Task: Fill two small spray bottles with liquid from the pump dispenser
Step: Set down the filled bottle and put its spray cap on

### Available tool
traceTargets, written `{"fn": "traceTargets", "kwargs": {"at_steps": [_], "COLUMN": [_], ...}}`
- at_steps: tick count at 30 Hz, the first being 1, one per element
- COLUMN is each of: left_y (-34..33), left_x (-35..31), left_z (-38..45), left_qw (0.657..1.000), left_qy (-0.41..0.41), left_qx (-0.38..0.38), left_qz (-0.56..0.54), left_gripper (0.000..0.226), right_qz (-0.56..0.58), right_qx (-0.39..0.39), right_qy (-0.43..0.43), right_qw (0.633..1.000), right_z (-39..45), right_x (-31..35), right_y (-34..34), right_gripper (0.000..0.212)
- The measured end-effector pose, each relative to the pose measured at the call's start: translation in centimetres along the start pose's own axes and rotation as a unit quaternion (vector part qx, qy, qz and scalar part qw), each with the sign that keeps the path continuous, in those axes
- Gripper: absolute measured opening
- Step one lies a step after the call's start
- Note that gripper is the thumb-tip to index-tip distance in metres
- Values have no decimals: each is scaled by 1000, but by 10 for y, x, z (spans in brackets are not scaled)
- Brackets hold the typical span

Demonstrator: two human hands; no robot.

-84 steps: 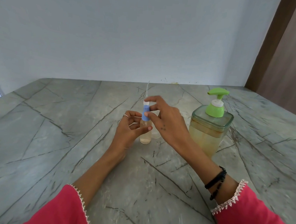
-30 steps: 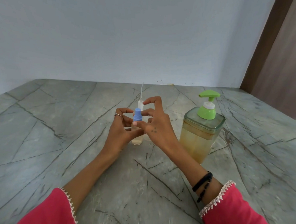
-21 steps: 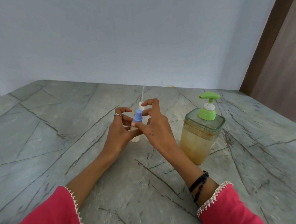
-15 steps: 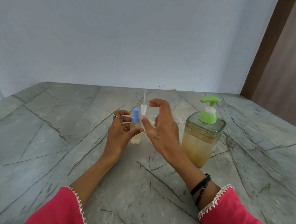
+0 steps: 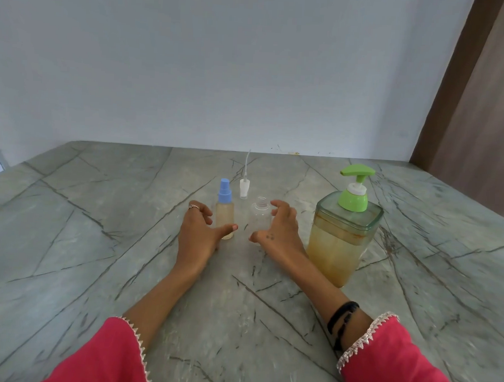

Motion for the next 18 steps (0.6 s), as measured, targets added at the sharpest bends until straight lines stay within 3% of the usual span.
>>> {"fn": "traceTargets", "kwargs": {"at_steps": [5,18], "left_y": [-3,-8], "left_x": [4,-5], "left_z": [2,29], "left_qw": [999,998], "left_qy": [17,41], "left_qx": [23,14], "left_qz": [-19,52], "left_gripper": [37,36], "right_qz": [-50,-20], "right_qx": [-3,-20], "right_qy": [9,40], "right_qw": [999,999], "right_z": [2,6], "right_x": [-3,-8], "right_y": [-4,-2], "right_gripper": [59,51]}}
Point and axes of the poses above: each hand's wrist, its own z-axis towards the middle knuckle, its own y-axis out of the back of the hand, x = y × z, the point moved 6 cm from there along z, towards the middle knuckle, and after that the axes turned 15 degrees about x, right-handed, at the moved point
